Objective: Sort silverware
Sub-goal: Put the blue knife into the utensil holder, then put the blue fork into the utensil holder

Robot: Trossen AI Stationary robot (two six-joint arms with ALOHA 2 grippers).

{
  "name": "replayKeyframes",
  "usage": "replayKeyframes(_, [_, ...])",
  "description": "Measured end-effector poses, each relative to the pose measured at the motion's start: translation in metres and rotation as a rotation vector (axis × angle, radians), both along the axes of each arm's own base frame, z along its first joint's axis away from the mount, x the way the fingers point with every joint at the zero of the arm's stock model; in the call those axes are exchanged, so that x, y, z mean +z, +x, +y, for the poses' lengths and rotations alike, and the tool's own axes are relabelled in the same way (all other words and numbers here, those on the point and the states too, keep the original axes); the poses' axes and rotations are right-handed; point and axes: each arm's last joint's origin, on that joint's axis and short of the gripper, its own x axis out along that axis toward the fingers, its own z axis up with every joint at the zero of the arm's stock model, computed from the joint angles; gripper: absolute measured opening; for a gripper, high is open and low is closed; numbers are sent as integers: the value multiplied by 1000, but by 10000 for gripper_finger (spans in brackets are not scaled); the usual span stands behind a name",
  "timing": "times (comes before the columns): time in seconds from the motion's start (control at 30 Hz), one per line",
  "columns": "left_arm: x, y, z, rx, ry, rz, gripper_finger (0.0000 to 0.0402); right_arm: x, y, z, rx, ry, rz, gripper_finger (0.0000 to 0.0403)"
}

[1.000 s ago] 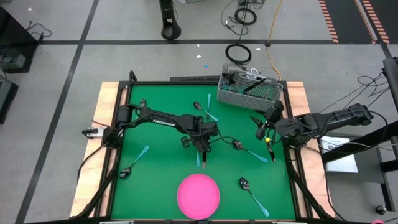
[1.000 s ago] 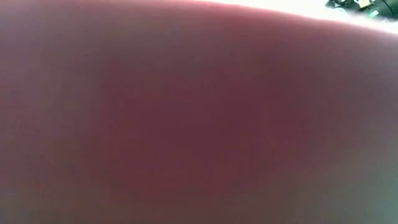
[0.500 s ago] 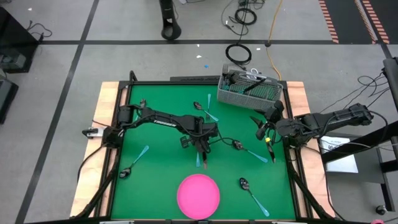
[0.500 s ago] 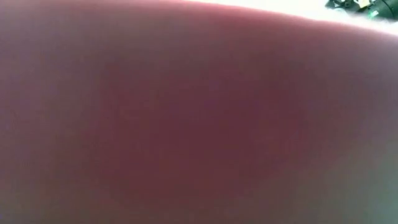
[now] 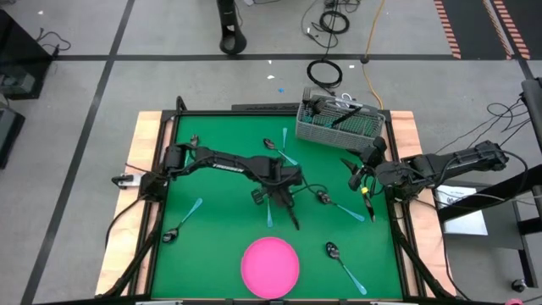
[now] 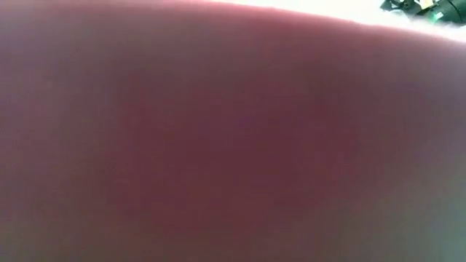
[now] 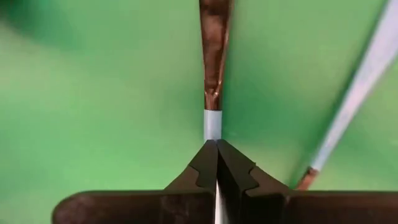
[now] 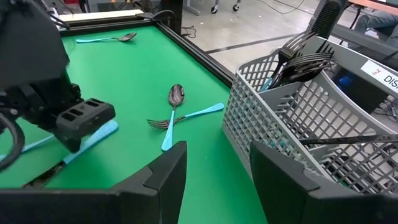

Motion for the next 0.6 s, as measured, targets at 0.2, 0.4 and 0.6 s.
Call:
replayKeyframes(0.2, [22,11,-1,61,-52,-79,1,0,0,1,24,14,4,164])
replayKeyframes(0.4, [27,9,-1,66,-63,-39,0,-1,1,1,44,28,6,164])
replayKeyframes(0.6, [30,8,17,181,-155,-46,0,0,1,1,43,30,-2,164])
